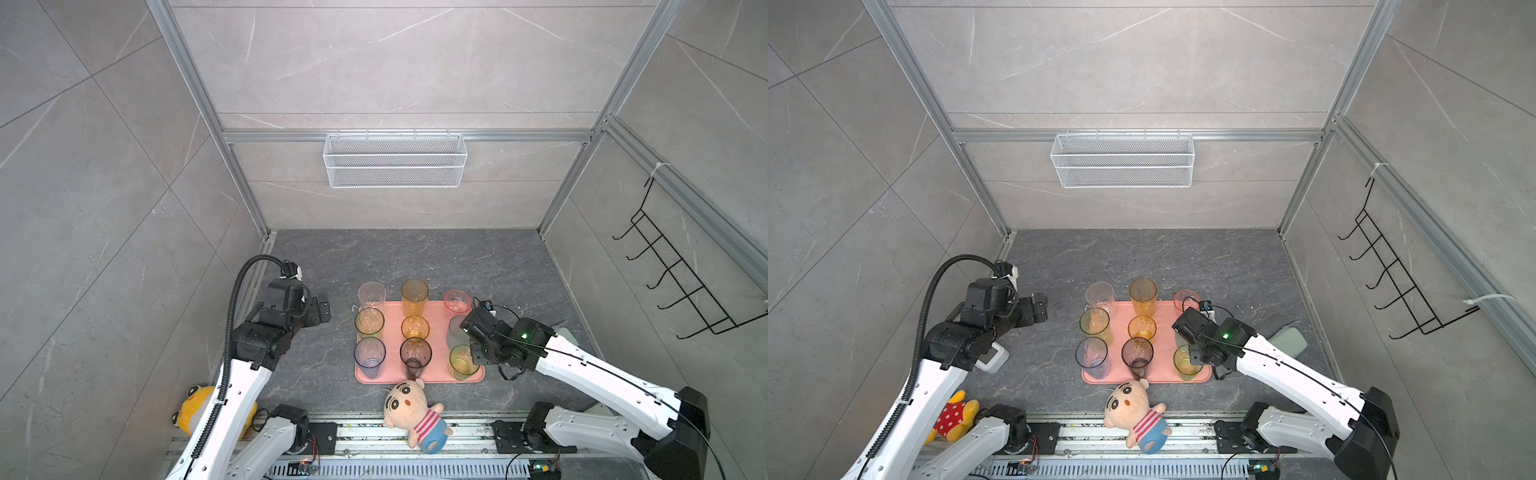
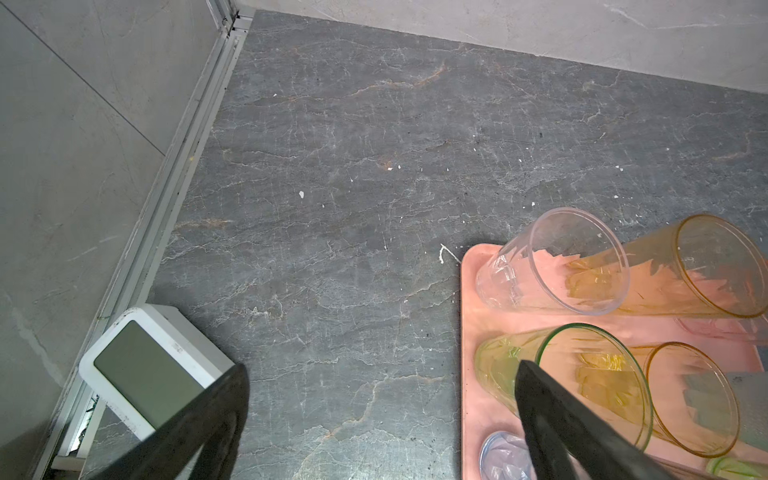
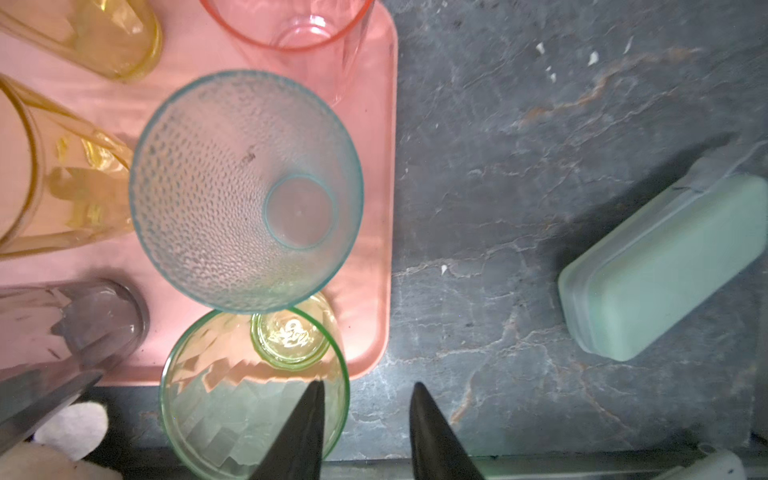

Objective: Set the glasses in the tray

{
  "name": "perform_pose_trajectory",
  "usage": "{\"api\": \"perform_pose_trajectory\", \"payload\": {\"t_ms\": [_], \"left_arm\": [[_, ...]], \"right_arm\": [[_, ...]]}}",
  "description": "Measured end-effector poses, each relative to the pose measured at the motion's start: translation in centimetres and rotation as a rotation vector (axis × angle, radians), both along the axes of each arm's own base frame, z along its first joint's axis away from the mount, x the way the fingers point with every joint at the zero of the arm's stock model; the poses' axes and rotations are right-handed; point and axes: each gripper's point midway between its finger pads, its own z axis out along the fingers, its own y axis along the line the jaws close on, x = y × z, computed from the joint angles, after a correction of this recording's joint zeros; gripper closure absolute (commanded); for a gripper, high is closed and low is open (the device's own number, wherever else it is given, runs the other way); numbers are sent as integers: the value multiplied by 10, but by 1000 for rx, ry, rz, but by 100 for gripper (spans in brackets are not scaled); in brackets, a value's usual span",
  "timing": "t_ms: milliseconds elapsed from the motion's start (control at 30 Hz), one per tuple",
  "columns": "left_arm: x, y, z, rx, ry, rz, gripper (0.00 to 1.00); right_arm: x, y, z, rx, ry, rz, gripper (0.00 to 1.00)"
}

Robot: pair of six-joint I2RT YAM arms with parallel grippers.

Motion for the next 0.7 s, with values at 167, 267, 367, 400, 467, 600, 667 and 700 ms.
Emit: {"api": "perform_pose_trajectory", "payload": {"t_ms": [167, 267, 367, 400, 467, 600, 667, 700], "left_arm": [[1, 1, 1, -5, -8, 9, 0], [4, 1, 3, -15, -12, 23, 0], [11, 3, 6, -24, -16, 65, 0], [14, 4, 6, -29, -19, 83, 0], [18, 6, 5, -38, -26, 113, 0], [30, 11, -7, -41, -53, 171, 0], [37, 14, -19, -24, -49, 200, 0], [40, 16, -25, -11, -46, 215, 0]], "right_arm": [[13, -9, 36, -9, -129, -5, 51], [22, -14, 57, -24, -217, -9, 45], [33, -20, 72, -60, -305, -18, 38], [37, -23, 76, -81, -336, -24, 35], [46, -27, 85, -117, -399, -42, 29], [63, -36, 98, -193, -527, -89, 18], [71, -38, 99, -216, -568, -99, 13], [75, -39, 98, -226, -588, -103, 12]]}}
